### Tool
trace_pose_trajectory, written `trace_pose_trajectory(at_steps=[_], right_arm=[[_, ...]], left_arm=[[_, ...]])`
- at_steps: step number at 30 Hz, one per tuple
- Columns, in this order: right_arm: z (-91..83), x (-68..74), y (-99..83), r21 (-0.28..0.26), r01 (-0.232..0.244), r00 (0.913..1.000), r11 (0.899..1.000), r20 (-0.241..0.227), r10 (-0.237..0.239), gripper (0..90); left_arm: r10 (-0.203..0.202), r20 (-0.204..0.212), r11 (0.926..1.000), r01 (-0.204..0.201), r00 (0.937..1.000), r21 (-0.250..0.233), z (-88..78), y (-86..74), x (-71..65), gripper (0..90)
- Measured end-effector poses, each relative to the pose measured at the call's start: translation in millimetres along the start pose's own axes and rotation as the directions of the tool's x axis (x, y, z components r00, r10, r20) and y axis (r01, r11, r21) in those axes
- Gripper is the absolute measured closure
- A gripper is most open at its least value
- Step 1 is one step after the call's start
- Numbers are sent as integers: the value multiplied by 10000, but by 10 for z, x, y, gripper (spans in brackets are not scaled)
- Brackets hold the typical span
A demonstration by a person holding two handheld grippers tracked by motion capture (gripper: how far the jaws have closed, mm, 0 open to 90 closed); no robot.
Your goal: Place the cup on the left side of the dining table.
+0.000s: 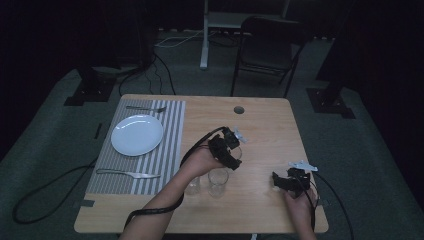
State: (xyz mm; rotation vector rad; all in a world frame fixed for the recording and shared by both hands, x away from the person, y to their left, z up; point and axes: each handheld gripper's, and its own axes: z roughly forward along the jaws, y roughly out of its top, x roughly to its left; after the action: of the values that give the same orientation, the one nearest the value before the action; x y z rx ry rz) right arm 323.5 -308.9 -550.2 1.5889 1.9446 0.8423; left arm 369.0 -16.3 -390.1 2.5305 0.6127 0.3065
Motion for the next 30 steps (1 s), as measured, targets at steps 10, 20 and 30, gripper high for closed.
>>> trace_pose_trajectory(at_steps=[10,20,30], right_arm=[[0,-1,0,-3,24,10000,10000,0,-24,131],[0,-1,0,-4,25,10000,10000,0,-25,131],[0,0,0,-1,9,10000,10000,-2,-9,131]], left_arm=[[-800,-714,9968,800,9942,-29,-295,-287,335,292],[-1790,-1335,9836,1802,9747,-34,-512,-647,638,292],[-2561,-2084,9652,2616,9439,-12,-673,-1037,855,292]])
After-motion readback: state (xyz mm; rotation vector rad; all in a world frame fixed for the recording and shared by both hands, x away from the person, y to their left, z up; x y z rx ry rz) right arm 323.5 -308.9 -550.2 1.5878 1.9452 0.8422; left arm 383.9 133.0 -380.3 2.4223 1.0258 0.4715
